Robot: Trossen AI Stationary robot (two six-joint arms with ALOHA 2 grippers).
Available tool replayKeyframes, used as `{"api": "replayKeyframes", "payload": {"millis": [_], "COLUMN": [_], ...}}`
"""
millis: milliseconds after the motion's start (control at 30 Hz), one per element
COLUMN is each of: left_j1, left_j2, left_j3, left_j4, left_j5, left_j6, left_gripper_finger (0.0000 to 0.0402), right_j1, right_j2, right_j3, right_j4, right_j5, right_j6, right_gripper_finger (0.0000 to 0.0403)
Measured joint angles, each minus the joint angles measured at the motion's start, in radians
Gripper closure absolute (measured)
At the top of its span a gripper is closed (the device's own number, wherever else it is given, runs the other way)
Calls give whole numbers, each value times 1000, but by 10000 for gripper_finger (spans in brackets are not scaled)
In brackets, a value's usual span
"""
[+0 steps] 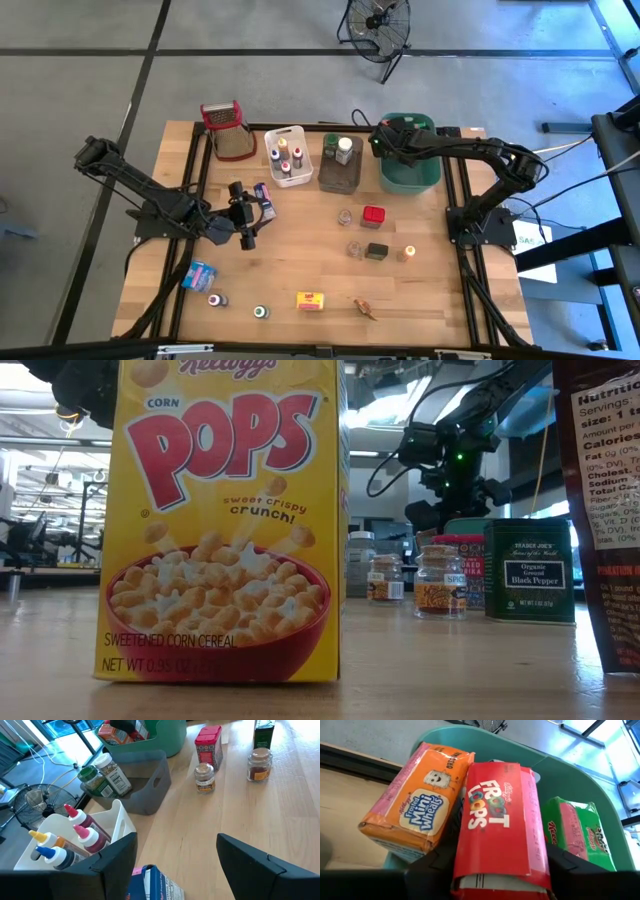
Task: Pick & Place Kitchen Items
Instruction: Put the red cereal box into the green bin
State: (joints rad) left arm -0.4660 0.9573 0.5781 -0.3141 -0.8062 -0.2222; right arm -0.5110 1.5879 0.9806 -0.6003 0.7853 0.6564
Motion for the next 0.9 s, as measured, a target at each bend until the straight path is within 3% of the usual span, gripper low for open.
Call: {"api": "replayKeyframes", "payload": {"millis": [233, 533, 900], "left_j1": [0, 0, 0], "left_j2": [0, 0, 0], "left_j3": [0, 0, 0], "left_j4": [0, 0, 0], "left_j5": [0, 0, 1], "left_j6": [0, -3, -26], "left_gripper_finger": [135, 135, 135], "right_j1": [-14, -13, -7], "right_j2": [0, 0, -29], "right_j3": [0, 0, 59], "right_j4": [0, -1, -142], "right_j5": [-2, 28, 50], "right_j6": [10, 21, 69], "right_gripper_finger": [183, 181, 181]}}
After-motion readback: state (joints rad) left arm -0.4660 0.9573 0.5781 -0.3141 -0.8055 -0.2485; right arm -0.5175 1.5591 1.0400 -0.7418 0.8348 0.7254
